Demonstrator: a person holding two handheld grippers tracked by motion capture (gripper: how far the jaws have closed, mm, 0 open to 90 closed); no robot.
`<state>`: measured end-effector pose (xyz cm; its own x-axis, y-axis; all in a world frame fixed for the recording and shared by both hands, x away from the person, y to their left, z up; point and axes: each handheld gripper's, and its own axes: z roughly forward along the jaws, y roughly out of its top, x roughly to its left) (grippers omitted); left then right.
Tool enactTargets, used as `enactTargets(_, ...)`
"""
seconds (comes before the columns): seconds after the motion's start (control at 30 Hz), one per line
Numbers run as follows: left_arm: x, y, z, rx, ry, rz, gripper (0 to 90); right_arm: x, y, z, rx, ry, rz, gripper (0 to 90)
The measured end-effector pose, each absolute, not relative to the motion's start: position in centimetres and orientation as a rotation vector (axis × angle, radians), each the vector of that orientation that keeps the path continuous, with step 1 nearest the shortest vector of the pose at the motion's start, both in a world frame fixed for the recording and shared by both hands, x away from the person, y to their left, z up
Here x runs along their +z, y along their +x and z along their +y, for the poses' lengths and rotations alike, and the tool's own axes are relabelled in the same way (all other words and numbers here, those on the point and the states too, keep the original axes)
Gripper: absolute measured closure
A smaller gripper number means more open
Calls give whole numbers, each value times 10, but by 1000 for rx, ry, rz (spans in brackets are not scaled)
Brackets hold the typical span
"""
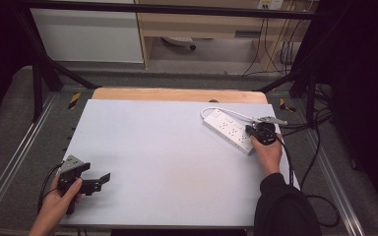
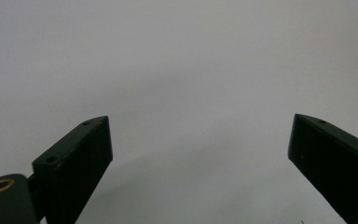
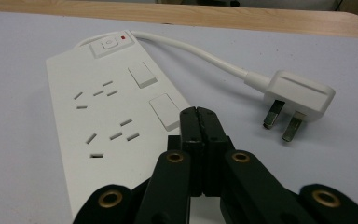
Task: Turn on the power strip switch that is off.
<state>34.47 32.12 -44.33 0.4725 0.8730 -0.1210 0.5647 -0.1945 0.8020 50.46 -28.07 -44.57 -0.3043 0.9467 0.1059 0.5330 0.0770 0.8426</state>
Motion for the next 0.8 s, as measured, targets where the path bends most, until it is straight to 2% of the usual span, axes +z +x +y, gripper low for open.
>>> enactTargets(0.8,-443,344,322,465,1883,1200,64,-440,505,-279,1120,1450,1903,900)
